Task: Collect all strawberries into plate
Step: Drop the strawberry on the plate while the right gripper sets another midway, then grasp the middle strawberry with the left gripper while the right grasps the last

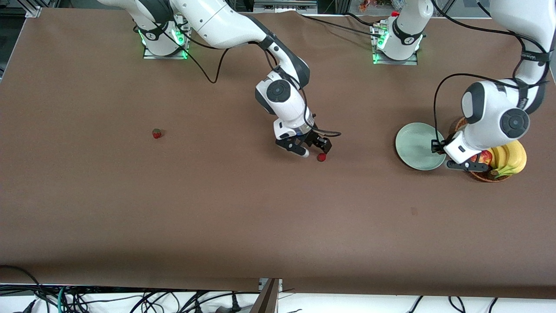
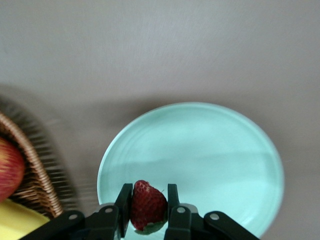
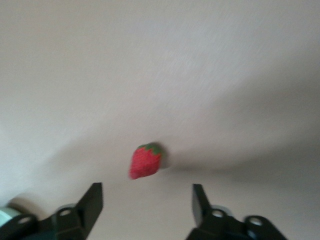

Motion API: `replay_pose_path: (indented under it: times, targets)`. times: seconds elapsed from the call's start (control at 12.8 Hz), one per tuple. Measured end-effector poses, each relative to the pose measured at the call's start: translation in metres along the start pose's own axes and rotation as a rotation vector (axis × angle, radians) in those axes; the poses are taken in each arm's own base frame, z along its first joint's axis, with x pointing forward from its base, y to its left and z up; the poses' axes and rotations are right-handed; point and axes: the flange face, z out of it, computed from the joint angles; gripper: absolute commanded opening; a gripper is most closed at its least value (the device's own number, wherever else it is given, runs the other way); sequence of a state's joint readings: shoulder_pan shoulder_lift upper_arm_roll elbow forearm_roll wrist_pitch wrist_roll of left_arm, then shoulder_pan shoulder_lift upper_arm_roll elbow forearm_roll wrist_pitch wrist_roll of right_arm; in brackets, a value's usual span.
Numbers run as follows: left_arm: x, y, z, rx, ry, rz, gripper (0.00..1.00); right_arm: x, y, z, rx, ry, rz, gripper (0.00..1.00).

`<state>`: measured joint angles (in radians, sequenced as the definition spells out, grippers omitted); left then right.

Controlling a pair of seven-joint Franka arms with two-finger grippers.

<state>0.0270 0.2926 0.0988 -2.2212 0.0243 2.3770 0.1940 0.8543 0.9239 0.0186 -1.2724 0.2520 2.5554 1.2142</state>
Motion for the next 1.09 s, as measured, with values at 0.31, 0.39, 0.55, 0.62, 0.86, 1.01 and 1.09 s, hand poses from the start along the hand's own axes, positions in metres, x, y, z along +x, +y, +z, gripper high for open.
replay_pose_path:
  times: [0.31,0.39,0.55,0.62,0.86,1.01,1.09]
  targets:
    - [-0.028,-0.013,0.034,0.009,0.023,0.014,1.00,0.079,0.004,-0.082,-0.146,-0.058,-0.086,0.99]
    - [-0.029,-0.012,0.035,0.009,0.023,0.017,1.00,0.101,0.012,-0.103,-0.188,-0.085,-0.128,1.00]
    - [-0.027,-0.007,0.032,0.012,0.030,0.031,1.00,0.142,0.033,-0.137,-0.257,-0.149,-0.223,1.00]
    - [-0.025,-0.003,0.028,0.014,0.038,0.038,1.00,0.161,0.046,-0.151,-0.293,-0.184,-0.282,0.99]
    - [-0.011,0.008,0.000,0.017,0.072,0.032,1.00,0.227,0.104,-0.184,-0.417,-0.279,-0.449,0.99]
    - [0.007,0.048,-0.027,0.003,0.090,-0.028,1.00,0.266,0.154,-0.201,-0.504,-0.310,-0.516,0.99]
    - [0.015,0.082,-0.038,-0.009,0.100,-0.064,1.00,0.278,0.181,-0.207,-0.540,-0.321,-0.535,0.99]
